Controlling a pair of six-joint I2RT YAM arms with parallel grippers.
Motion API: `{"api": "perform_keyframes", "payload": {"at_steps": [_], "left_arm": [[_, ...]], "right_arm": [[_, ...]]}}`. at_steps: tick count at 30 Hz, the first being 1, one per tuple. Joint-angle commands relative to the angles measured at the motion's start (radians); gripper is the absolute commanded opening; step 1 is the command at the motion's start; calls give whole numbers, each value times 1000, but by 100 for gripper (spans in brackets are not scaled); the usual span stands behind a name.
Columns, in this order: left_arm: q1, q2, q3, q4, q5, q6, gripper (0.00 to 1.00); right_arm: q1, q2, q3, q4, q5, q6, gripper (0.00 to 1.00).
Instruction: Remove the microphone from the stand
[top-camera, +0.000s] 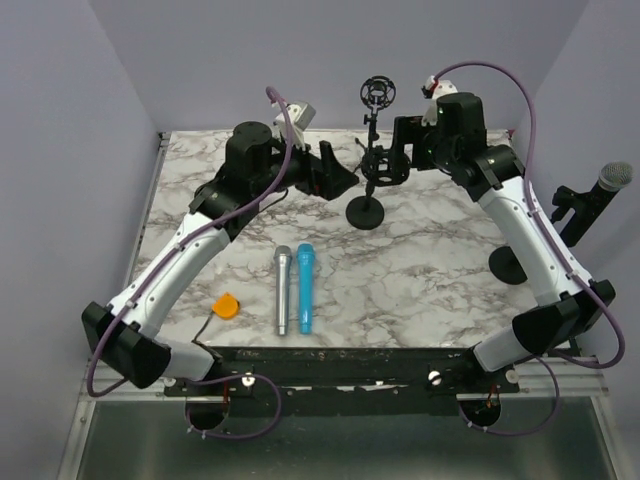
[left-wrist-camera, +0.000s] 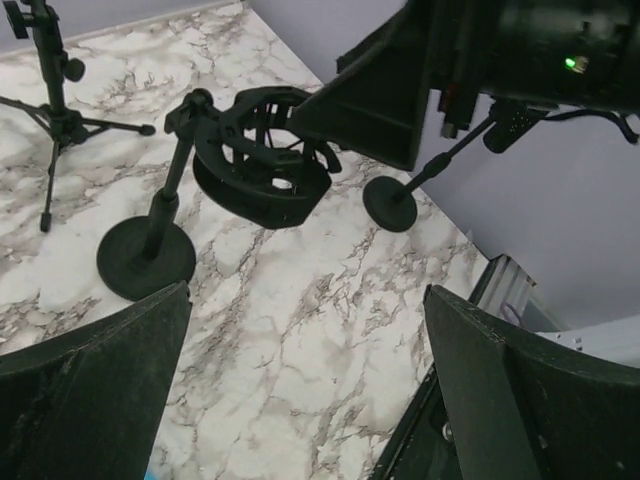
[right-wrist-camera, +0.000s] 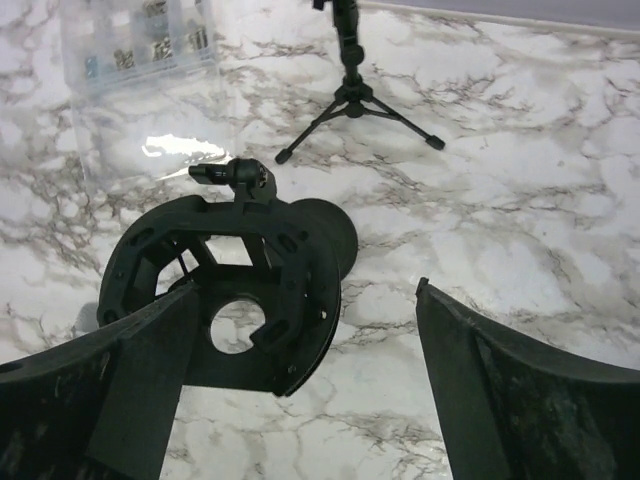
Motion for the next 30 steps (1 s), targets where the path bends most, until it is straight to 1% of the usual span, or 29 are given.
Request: {"api": "perform_keyframes", "payload": {"at_steps": [1,4,6,10,13,17,19,26,30], "left_arm": [[20,130,139,-48,57,-158,99],[43,236,211,-39,79,-271,99],[55,306,259,-33,105,-320,99],[61,445,393,-48,150,-346,96],[66,528,468,-67,173,-351,96],[71,581,500,-68,161,-360,98],[77,606,503,-49,164,-390,97],[83,703,553,-43,193,-431,93],[96,736,557,-11,221,-466,88]], "right_arm": [[-2,-96,-26,-8,169,126,93],[-2,-135,-38,-48,286,163,96],[-1,-182,-77,-46,317,191,96],[-2,-315,-200,2,281,235,96],[-1,-423,-305,50,185,244,96],[-1,-518,-377,53,156,239,97],[-2,-557,-403,56,147,236,97],[-2,-624,-464,57,119,231,98],[-2,-642,-490,55,114,229,98]]}}
